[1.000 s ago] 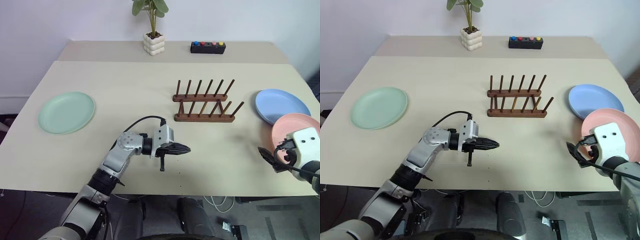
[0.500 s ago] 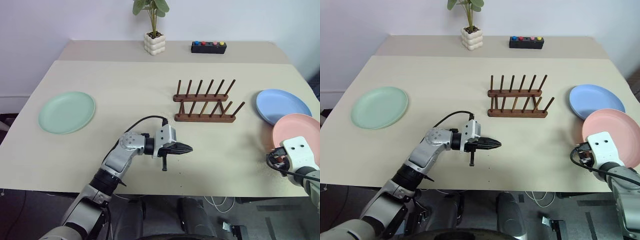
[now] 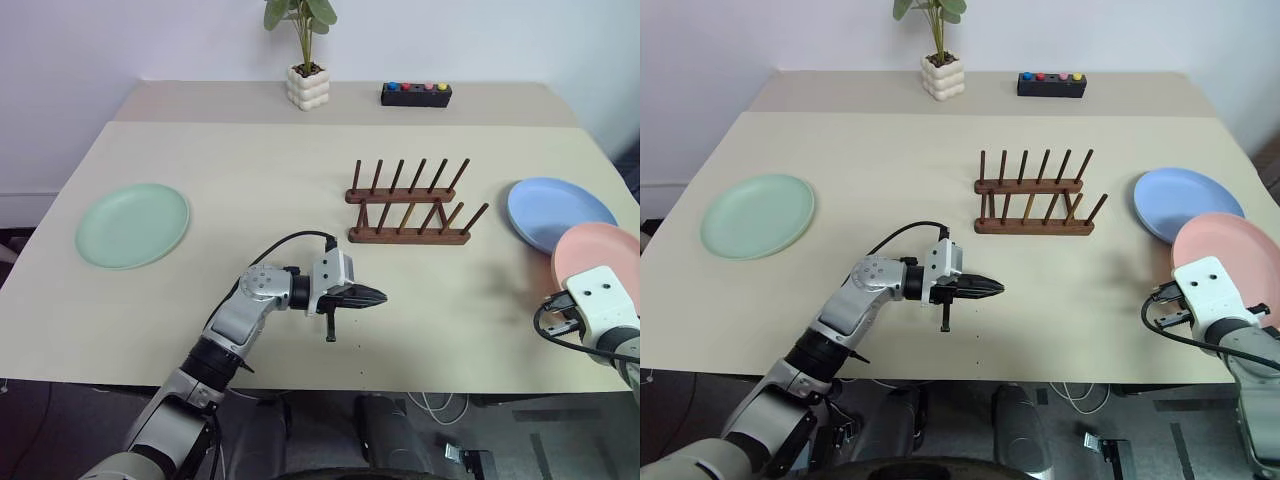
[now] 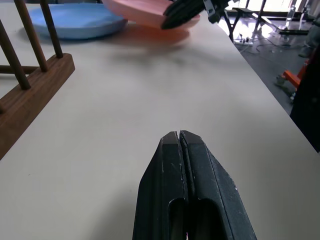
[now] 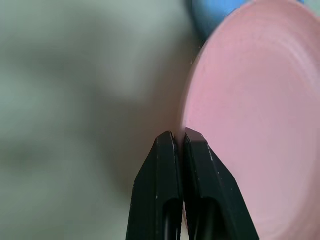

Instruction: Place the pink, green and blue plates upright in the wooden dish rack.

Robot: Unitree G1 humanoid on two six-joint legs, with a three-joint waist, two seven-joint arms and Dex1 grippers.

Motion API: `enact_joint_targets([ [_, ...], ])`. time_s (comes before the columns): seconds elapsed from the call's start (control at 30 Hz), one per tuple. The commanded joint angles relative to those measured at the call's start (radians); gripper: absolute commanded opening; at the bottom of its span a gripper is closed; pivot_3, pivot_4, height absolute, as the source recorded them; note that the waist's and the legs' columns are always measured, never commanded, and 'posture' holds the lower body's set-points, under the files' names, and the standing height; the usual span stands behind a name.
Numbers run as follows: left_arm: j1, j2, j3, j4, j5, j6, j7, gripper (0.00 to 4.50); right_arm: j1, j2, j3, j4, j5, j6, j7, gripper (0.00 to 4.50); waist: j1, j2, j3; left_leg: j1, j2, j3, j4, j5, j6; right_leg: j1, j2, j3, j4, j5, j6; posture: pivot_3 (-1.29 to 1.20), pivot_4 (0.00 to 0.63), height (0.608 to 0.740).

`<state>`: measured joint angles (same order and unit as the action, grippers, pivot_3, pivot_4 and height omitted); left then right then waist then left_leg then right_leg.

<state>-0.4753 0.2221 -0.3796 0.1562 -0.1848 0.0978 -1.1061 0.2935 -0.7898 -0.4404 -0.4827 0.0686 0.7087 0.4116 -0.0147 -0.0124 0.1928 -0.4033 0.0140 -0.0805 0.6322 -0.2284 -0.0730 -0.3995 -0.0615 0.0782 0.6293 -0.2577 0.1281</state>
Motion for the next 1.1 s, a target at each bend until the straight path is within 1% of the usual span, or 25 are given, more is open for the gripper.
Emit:
enact_joint_targets([
  [0.03,-0.012,-0.008,0.0,-0.007,0.0,-0.015,0.003,0.0,-0.082,-0.063,-0.067,-0.064,-0.046,-0.153,0.003,0.03,-0.004,0.0,0.0,0.0,0.0,0.0,0.0,0.0,0.0,0.0,0.0,0.0,0.0,0.0,0.0,0.0,0.15,0.73],
  [0.13,-0.017,-0.012,0.002,0.003,0.004,-0.02,0.007,0.0,-0.21,-0.093,-0.034,-0.043,-0.061,-0.27,-0.005,0.03,-0.006,0.0,0.0,0.0,0.0,0.0,0.0,0.0,0.0,0.0,0.0,0.0,0.0,0.0,0.0,0.0,0.15,0.73],
  [0.27,-0.021,-0.015,0.006,0.014,0.011,-0.032,0.019,0.0,-0.421,-0.066,0.049,0.058,-0.014,-0.454,0.031,0.03,-0.003,0.0,0.0,0.0,0.0,0.0,0.0,0.0,0.0,-0.001,0.0,0.0,0.0,0.0,0.0,0.0,0.15,0.73],
  [0.33,-0.02,-0.014,0.011,0.013,0.015,-0.036,0.035,0.0,-0.555,-0.055,0.104,0.121,0.022,-0.459,0.06,0.03,-0.004,-0.001,0.001,0.0,0.0,0.0,-0.001,0.0,0.0,0.0,0.0,0.0,-0.001,0.0,0.001,0.0,0.15,0.73],
  [0.37,-0.018,-0.013,0.013,0.012,0.016,-0.037,0.04,0.0,-0.599,-0.05,0.123,0.142,0.041,-0.462,0.08,0.03,-0.003,-0.001,0.001,-0.001,0.0,0.0,0.0,0.0,0.0,-0.001,0.0,0.0,-0.001,0.0,0.001,0.0,0.15,0.73],
  [0.43,-0.012,-0.008,0.021,0.006,0.019,-0.036,0.058,0.0,-0.685,-0.024,0.135,0.183,0.136,-0.424,0.139,0.03,-0.001,-0.001,0.001,-0.002,0.0,0.0,0.0,0.0,0.0,-0.001,0.0,0.0,0.0,0.0,0.001,0.0,0.15,0.73],
  [0.5,-0.002,-0.001,0.032,-0.008,0.022,-0.035,0.079,0.0,-0.766,0.026,0.116,0.225,0.296,-0.369,0.212,0.03,0.001,-0.001,0.001,-0.002,0.0,-0.001,-0.001,0.0,0.0,-0.001,0.0,0.0,0.0,0.001,0.001,0.0,0.15,0.73],
  [0.53,0.004,0.002,0.038,-0.016,0.024,-0.033,0.092,0.0,-0.805,0.059,0.089,0.247,0.402,-0.317,0.238,0.03,-0.001,-0.001,0.001,-0.002,0.0,-0.001,-0.001,0.0,0.0,-0.001,0.0,-0.001,0.0,0.002,0.003,0.0,0.15,0.73],
  [0.57,0.007,0.005,0.041,-0.023,0.024,-0.032,0.102,0.0,-0.829,0.079,0.07,0.261,0.471,-0.279,0.253,0.03,-0.002,0.0,0.001,-0.002,0.0,-0.001,-0.001,0.0,0.0,-0.001,0.0,-0.001,0.0,0.002,0.003,0.0,0.15,0.73],
  [0.63,0.014,0.013,0.045,-0.033,0.019,-0.032,0.11,0.0,-0.855,0.099,0.042,0.276,0.56,-0.221,0.264,0.03,0.001,0.0,0.001,-0.002,0.0,-0.001,-0.001,0.0,0.0,-0.001,0.0,-0.001,0.001,0.002,0.004,0.0,0.15,0.73],
  [0.7,0.027,0.022,0.054,-0.051,0.018,-0.023,0.13,0.0,-0.853,0.08,0.028,0.32,0.638,-0.159,0.331,0.03,0.004,0.0,0.001,-0.002,0.0,-0.002,-0.001,0.0,0.0,-0.001,0.0,-0.002,0.001,0.002,0.004,0.0,0.15,0.73],
  [0.73,0.033,0.025,0.058,-0.06,0.018,-0.019,0.141,0.0,-0.861,0.077,0.011,0.341,0.703,-0.109,0.356,0.03,0.003,0.0,0.001,-0.002,0.0,-0.002,-0.001,0.0,0.0,-0.001,0.0,-0.002,0.0,0.002,0.003,0.0,0.15,0.73],
  [0.83,0.044,0.032,0.064,-0.08,0.018,-0.01,0.157,0.0,-0.889,0.082,-0.026,0.371,0.828,-0.025,0.376,0.03,0.001,0.001,0.001,-0.002,0.0,-0.002,-0.001,0.0,0.0,-0.001,0.0,-0.002,0.001,0.002,0.003,0.0,0.15,0.73],
  [0.97,0.053,0.036,0.062,-0.097,0.022,-0.004,0.178,0.0,-0.897,0.07,-0.048,0.397,0.903,0.03,0.389,0.03,0.0,0.001,0.001,-0.002,0.0,-0.002,-0.001,0.0,0.0,-0.002,0.0,-0.002,0.001,0.002,0.003,0.0,0.15,0.73],
  [1.07,0.066,0.048,0.067,-0.115,0.018,-0.003,0.184,0.0,-0.888,0.063,-0.051,0.391,0.931,0.056,0.388,0.03,0.0,0.001,0.001,-0.002,0.0,-0.002,-0.001,0.0,0.0,-0.002,0.0,-0.002,0.001,0.002,0.003,0.0,0.15,0.73],
  [1.1,0.07,0.049,0.068,-0.121,0.016,0.004,0.189,0.0,-0.888,0.058,-0.049,0.419,0.921,0.055,0.389,0.03,-0.002,0.001,0.001,-0.002,0.0,-0.002,-0.001,0.0,0.0,-0.002,0.0,-0.002,0.001,0.002,0.003,0.0,0.15,0.73],
])
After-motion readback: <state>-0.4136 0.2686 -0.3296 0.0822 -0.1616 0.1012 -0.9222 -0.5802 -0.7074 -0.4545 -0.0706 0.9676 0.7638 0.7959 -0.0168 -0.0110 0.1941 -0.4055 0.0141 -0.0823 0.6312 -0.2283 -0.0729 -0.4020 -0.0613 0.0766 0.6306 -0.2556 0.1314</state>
